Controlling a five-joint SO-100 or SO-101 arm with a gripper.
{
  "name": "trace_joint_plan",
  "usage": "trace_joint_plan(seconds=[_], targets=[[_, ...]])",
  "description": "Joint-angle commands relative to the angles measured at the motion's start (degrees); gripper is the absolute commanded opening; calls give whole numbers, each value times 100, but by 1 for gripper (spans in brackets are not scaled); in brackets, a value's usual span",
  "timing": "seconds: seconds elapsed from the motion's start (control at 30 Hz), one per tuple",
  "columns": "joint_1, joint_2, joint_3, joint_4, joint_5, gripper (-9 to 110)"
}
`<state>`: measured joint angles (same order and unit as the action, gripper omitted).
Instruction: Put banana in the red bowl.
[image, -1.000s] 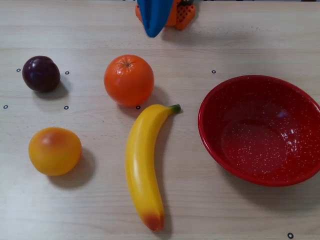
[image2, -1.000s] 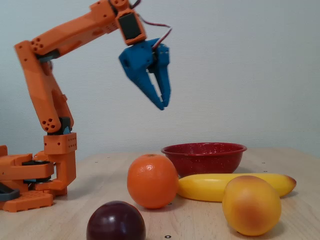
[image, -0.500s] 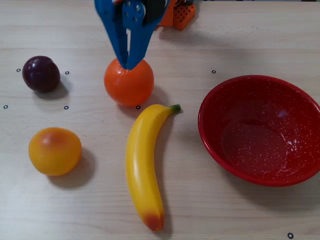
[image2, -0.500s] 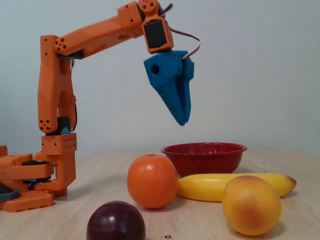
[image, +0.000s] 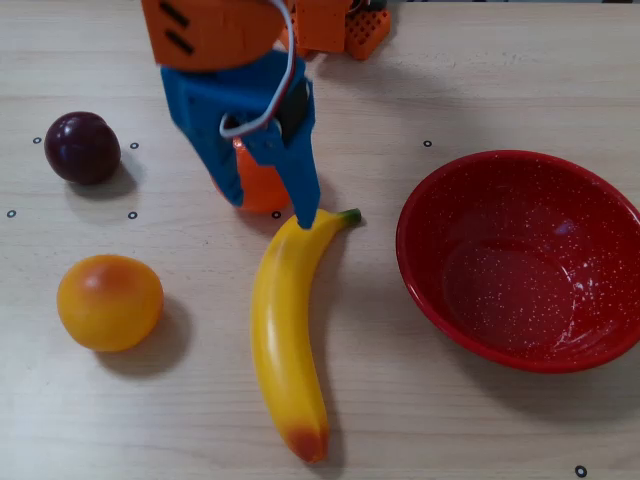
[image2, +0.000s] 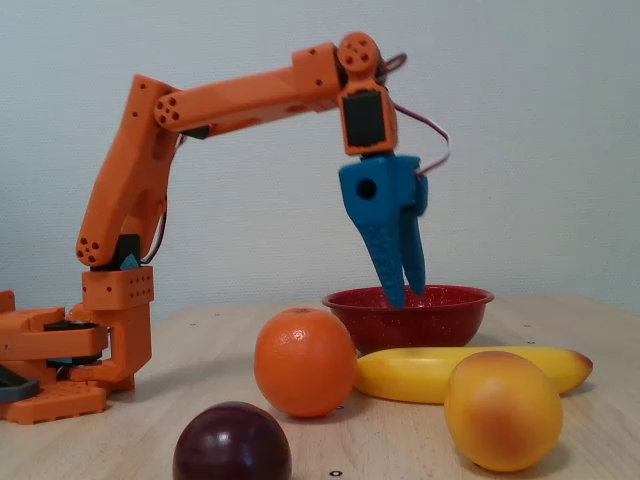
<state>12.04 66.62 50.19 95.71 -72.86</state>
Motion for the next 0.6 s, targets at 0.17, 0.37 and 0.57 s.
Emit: trace_joint_plan(seconds=[0.17,0.37,0.57], targets=[[158,-396,-1327,88,-686,34],[211,-791,-1529,44,-1318,37],[229,-1151,-1749,44,-1459,37]])
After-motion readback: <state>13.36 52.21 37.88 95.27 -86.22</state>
